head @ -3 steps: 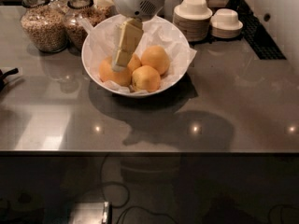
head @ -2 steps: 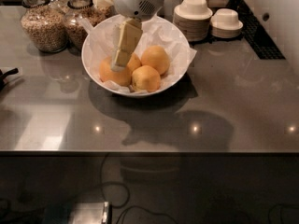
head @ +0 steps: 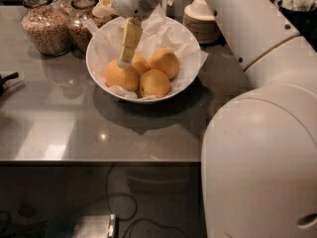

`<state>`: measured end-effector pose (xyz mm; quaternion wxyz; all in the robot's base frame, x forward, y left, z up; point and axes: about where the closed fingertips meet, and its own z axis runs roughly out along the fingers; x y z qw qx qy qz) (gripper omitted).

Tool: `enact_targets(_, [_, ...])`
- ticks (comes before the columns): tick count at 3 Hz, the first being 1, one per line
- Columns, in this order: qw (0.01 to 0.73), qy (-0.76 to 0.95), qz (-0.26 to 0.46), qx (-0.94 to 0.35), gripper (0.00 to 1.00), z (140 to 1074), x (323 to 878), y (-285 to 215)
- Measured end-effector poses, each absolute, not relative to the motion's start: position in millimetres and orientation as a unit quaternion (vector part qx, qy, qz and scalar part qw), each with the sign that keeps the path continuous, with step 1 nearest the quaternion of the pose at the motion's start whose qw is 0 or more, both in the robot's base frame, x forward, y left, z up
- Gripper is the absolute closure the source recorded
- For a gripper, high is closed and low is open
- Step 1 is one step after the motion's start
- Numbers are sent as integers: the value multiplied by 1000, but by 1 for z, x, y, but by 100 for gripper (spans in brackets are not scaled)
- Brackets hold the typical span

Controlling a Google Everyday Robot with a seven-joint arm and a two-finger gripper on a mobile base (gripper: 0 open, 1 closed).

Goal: Pick orange from white bowl

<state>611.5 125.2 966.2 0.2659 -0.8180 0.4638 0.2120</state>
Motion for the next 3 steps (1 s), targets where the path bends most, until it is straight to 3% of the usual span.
enact_targets(3, [270, 488, 266, -786, 0, 927, 609, 126])
